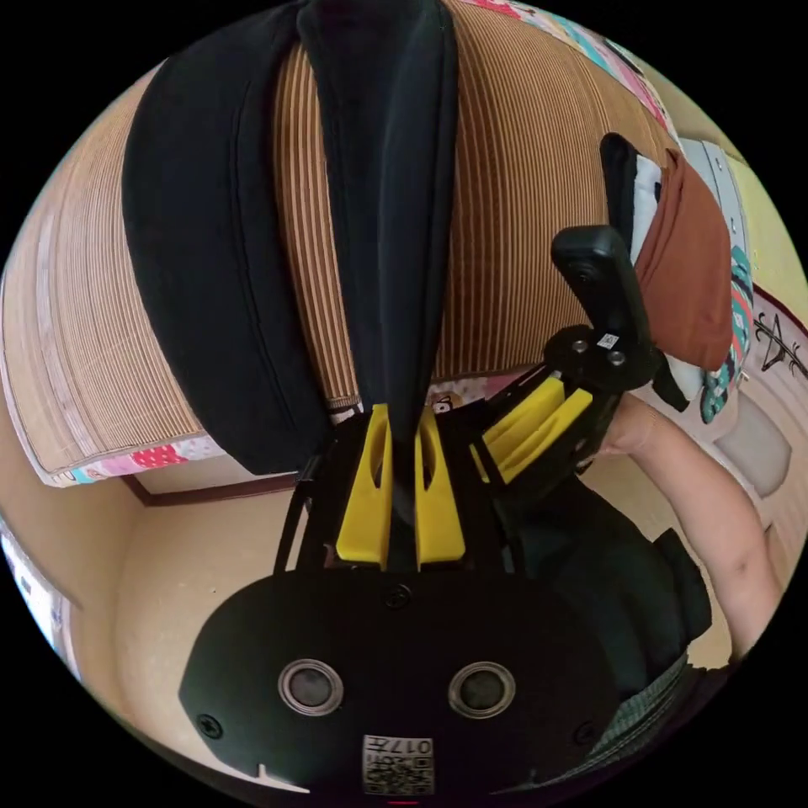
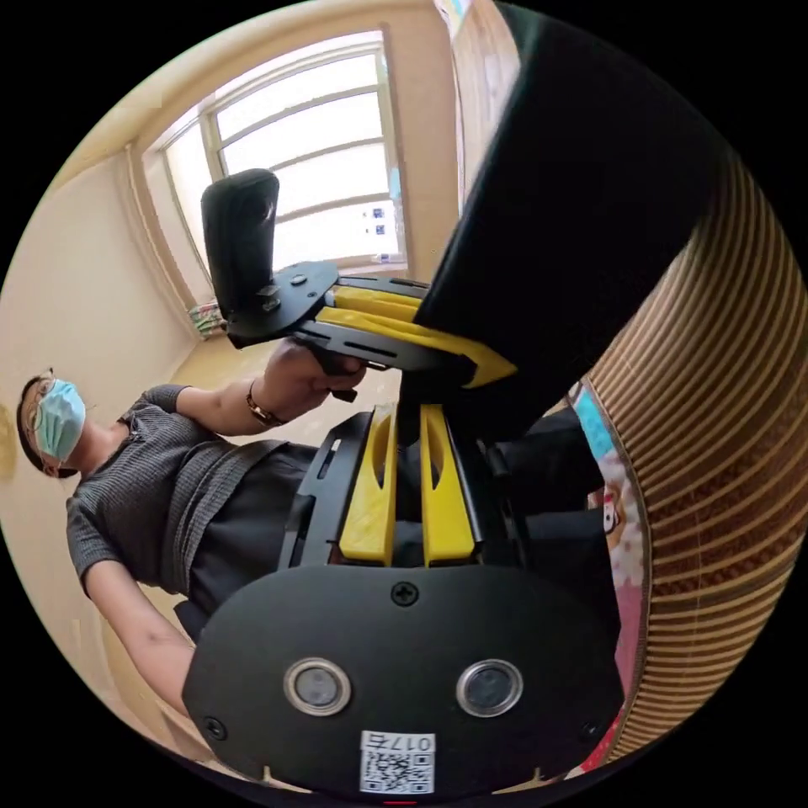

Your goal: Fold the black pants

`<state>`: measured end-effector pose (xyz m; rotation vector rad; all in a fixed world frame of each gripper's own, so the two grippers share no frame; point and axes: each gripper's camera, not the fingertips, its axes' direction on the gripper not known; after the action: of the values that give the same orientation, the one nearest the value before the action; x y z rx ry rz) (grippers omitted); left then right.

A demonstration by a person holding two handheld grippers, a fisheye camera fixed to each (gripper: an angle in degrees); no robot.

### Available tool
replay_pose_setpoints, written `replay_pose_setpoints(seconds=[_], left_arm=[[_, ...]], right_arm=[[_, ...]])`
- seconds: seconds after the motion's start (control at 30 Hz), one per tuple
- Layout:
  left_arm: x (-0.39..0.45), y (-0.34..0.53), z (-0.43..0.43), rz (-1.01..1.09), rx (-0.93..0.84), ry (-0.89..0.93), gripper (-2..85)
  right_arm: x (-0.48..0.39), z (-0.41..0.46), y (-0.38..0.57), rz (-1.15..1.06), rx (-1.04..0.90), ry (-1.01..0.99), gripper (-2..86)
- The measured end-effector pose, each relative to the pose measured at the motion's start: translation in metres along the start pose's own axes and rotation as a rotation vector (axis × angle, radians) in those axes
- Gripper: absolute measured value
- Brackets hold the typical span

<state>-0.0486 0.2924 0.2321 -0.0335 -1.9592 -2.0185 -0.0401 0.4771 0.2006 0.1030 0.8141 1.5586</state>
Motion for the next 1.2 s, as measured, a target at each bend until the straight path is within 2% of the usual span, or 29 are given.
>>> replay_pose_setpoints(seconds=[0.03, 0.13, 0.3, 0.4, 0.47, 0.53, 0.63, 0.77, 0.87, 1.0, 1.2], left_arm=[[-0.007, 0.006, 0.009, -0.020, -0.003, 0.075, 4.1], [-0.025, 0.017, 0.021, -0.075, 0.007, 0.154, 4.0], [-0.045, 0.005, 0.035, -0.065, -0.033, 0.192, 4.1], [-0.058, -0.008, 0.047, -0.077, -0.066, 0.249, 4.0], [-0.065, -0.016, 0.057, -0.082, -0.092, 0.254, 3.9], [-0.073, -0.027, 0.072, -0.107, -0.142, 0.222, 3.6], [-0.090, -0.045, 0.082, -0.169, -0.206, 0.266, 2.6], [-0.109, -0.060, 0.087, -0.208, -0.278, 0.333, 1.2], [-0.119, -0.067, 0.087, -0.185, -0.322, 0.371, 0.5], [-0.128, -0.064, 0.083, -0.151, -0.317, 0.416, 0.1], [-0.128, -0.048, 0.069, -0.109, -0.271, 0.410, 0.0]], right_arm=[[0.021, 0.004, 0.010, 0.039, -0.047, -0.027, 1.3], [0.037, -0.014, 0.029, 0.020, -0.083, 0.011, 0.9], [0.055, -0.103, 0.024, 0.091, 0.008, 0.176, 1.9], [0.067, -0.175, 0.001, 0.164, 0.137, 0.293, 4.1], [0.079, -0.237, -0.018, 0.221, 0.328, 0.363, 6.4], [0.091, -0.278, -0.030, 0.248, 0.479, 0.364, 7.4], [0.118, -0.328, -0.046, 0.305, 0.729, 0.353, 7.7], [0.159, -0.365, -0.062, 0.336, 1.091, 0.234, 5.8], [0.186, -0.379, -0.085, 0.365, 1.204, 0.239, 6.0], [0.212, -0.394, -0.131, 0.352, 1.200, 0.311, 7.8], [0.244, -0.412, -0.210, 0.336, 1.123, 0.523, 10.7]])
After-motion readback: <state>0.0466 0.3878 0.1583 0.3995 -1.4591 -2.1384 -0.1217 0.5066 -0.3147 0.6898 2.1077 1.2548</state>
